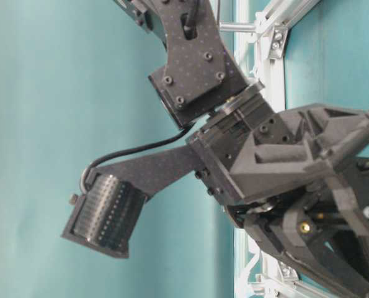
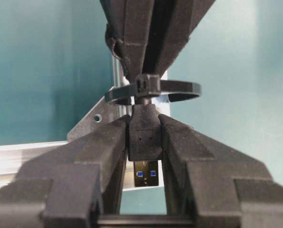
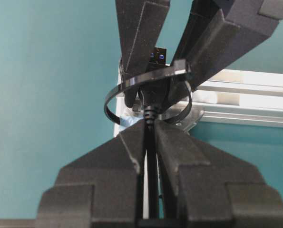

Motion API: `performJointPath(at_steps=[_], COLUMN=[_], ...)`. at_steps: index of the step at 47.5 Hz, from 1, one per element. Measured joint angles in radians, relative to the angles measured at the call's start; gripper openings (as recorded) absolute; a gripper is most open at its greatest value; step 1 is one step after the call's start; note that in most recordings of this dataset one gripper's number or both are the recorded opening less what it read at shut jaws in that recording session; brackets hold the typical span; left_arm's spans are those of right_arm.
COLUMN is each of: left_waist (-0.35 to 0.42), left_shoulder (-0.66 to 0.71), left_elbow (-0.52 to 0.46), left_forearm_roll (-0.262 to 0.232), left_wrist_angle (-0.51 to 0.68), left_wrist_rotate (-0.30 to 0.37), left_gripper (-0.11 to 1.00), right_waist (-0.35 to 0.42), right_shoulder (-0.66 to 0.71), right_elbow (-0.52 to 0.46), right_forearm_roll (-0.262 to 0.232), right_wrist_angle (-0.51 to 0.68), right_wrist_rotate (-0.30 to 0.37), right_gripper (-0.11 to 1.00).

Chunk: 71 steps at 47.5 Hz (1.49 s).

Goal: Insert the wire through the string loop located on the left side.
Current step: 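Move the left gripper to the connector protruding from the loop, then grasp the USB connector with the left gripper and open the right gripper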

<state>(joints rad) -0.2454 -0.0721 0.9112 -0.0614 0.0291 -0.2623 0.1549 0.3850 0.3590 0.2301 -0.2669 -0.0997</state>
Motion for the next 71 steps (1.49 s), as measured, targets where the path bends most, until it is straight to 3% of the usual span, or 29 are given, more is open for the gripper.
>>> performJointPath(at_steps=[28, 31, 38, 42, 71], left_waist=[0.000, 0.000, -0.003, -0.003, -0.003], left_shoulder=[-0.003, -0.005, -0.009, -0.009, -0.026], left_elbow=[0.000, 0.000, 0.000, 0.000, 0.008], left_forearm_roll=[0.000, 0.000, 0.000, 0.000, 0.000], left_wrist_angle=[-0.002, 0.000, 0.000, 0.000, 0.017], left_wrist_rotate=[-0.002, 0.000, -0.002, -0.002, -0.002], left_gripper=[0.20, 0.20, 0.20, 0.20, 0.20], right_waist=[0.000, -0.002, -0.009, -0.012, -0.011], right_shoulder=[0.002, 0.002, 0.000, 0.002, 0.000], right_elbow=[0.002, 0.006, 0.017, 0.018, 0.018], right_forearm_roll=[-0.002, -0.002, -0.002, 0.000, -0.002], right_wrist_angle=[-0.017, -0.034, -0.071, -0.077, -0.078], right_wrist_rotate=[-0.006, -0.005, -0.005, -0.005, -0.006], right_gripper=[0.10, 0.22, 0.65, 0.84, 0.83])
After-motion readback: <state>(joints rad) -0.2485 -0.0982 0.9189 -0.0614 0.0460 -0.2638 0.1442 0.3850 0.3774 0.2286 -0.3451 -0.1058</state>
